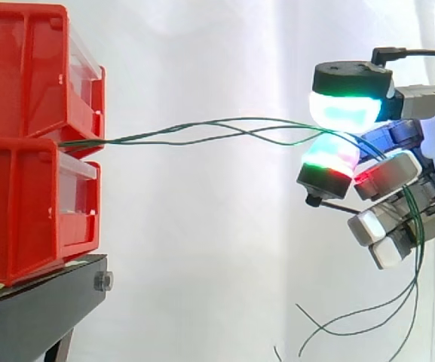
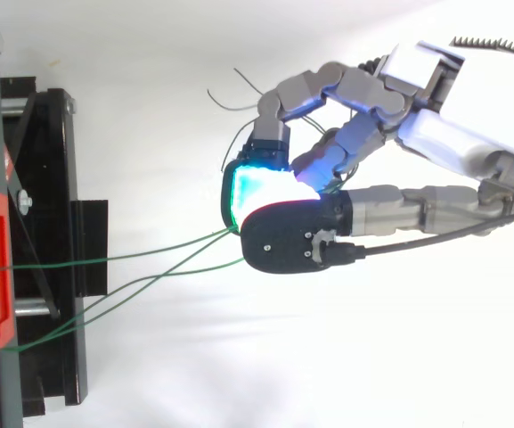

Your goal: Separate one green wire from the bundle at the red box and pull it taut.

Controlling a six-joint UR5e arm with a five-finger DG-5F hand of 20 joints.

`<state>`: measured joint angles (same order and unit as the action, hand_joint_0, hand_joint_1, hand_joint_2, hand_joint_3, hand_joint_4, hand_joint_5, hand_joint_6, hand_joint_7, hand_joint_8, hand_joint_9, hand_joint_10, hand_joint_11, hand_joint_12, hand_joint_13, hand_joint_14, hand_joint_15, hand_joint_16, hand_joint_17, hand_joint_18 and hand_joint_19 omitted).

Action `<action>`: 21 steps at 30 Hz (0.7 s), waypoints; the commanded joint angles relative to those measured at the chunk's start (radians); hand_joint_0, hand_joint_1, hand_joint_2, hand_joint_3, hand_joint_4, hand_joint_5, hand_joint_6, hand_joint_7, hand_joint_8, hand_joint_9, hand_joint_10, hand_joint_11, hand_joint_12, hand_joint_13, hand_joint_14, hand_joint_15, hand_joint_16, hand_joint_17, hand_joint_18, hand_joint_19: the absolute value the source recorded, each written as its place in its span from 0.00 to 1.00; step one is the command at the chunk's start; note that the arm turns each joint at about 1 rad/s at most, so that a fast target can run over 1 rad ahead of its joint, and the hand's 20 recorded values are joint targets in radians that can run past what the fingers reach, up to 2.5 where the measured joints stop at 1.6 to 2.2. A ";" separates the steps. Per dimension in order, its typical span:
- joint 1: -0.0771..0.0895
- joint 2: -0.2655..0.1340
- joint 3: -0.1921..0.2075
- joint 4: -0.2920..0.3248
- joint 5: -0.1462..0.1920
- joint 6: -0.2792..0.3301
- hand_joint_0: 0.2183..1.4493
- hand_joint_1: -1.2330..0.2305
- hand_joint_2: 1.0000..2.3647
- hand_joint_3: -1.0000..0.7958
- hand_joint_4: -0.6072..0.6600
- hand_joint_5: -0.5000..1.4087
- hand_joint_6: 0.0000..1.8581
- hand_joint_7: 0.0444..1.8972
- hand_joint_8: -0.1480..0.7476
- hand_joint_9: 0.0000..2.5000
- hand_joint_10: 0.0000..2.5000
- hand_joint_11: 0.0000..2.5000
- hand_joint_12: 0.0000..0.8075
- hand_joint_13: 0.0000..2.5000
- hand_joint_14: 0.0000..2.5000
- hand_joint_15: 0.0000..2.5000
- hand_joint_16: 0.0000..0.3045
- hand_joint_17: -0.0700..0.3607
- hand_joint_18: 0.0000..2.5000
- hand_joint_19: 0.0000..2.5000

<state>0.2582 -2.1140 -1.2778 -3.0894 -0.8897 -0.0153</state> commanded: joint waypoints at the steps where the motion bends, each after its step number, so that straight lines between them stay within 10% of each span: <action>1: -0.001 0.002 0.000 0.000 0.000 0.000 0.35 0.23 0.01 0.36 0.56 0.17 0.49 0.54 0.46 0.47 0.00 0.59 0.47 0.35 0.01 0.34 0.18 0.44 0.28 0.30; 21: -0.001 0.002 0.000 0.000 0.000 0.000 0.26 0.30 0.00 0.28 0.57 0.17 0.49 0.52 0.48 0.48 0.00 0.58 0.48 0.36 0.01 0.34 0.18 0.45 0.28 0.30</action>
<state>0.2578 -2.1146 -1.2778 -3.0894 -0.8897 -0.0154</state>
